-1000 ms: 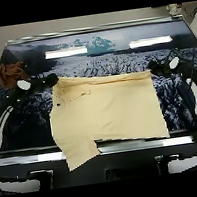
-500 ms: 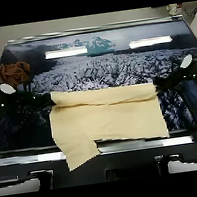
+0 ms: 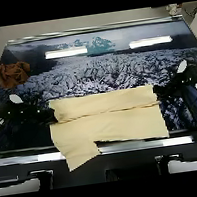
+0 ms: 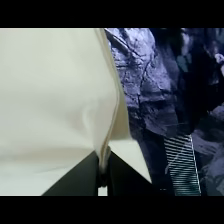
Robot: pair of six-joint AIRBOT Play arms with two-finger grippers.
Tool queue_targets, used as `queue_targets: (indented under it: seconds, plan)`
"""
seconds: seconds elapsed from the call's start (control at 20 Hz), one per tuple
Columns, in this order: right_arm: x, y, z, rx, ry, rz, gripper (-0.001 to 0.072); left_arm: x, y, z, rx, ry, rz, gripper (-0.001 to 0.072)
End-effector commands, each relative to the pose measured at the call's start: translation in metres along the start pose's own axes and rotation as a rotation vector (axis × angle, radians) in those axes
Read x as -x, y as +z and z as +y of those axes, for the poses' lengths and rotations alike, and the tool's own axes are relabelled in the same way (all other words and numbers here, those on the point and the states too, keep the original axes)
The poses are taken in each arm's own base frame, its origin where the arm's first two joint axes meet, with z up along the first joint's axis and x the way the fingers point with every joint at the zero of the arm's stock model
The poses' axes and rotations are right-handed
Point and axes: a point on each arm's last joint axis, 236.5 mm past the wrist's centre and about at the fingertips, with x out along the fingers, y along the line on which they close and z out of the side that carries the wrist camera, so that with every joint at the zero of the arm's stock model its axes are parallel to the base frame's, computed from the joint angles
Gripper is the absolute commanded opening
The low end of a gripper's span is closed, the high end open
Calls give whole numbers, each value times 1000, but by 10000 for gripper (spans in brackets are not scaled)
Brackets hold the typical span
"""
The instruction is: Fold the clothes and pants, and hang the long-sleeved shirts on hangers.
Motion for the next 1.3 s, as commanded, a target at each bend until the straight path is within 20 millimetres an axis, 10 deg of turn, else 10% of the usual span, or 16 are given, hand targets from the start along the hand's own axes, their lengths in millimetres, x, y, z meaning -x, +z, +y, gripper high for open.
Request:
queue_targets:
  seconds: [0.0, 0.3, 0.35, 0.45, 0.5, 0.7, 1.0, 1.25]
  plan:
    - [-2, 8, -9, -14, -37, -29, 46, -4, -6, 13, 0, 43, 20, 22]
    - [-14, -14, -3, -33, -4, 82, 50, -4, 7, 15, 26, 52, -36, 25]
    - [-13, -16, -3, -32, -5, 88, 141, -3, 6, 16, 30, 50, -35, 97]
    - [-5, -23, -9, -37, -11, 117, 435, 2, -7, 19, 51, 34, 17, 583]
    - [3, -34, -18, -33, -14, 167, 554, 7, -20, 20, 69, 16, 65, 589]
    - [29, -69, -62, -142, 8, 284, 567, 28, -66, 22, 120, -28, 119, 589]
    - [42, -54, -69, -177, 33, 163, 565, -32, -168, 11, 215, -119, 220, 588]
    - [42, -54, -69, -171, 34, 163, 564, -61, -181, -2, 287, -217, 205, 588]
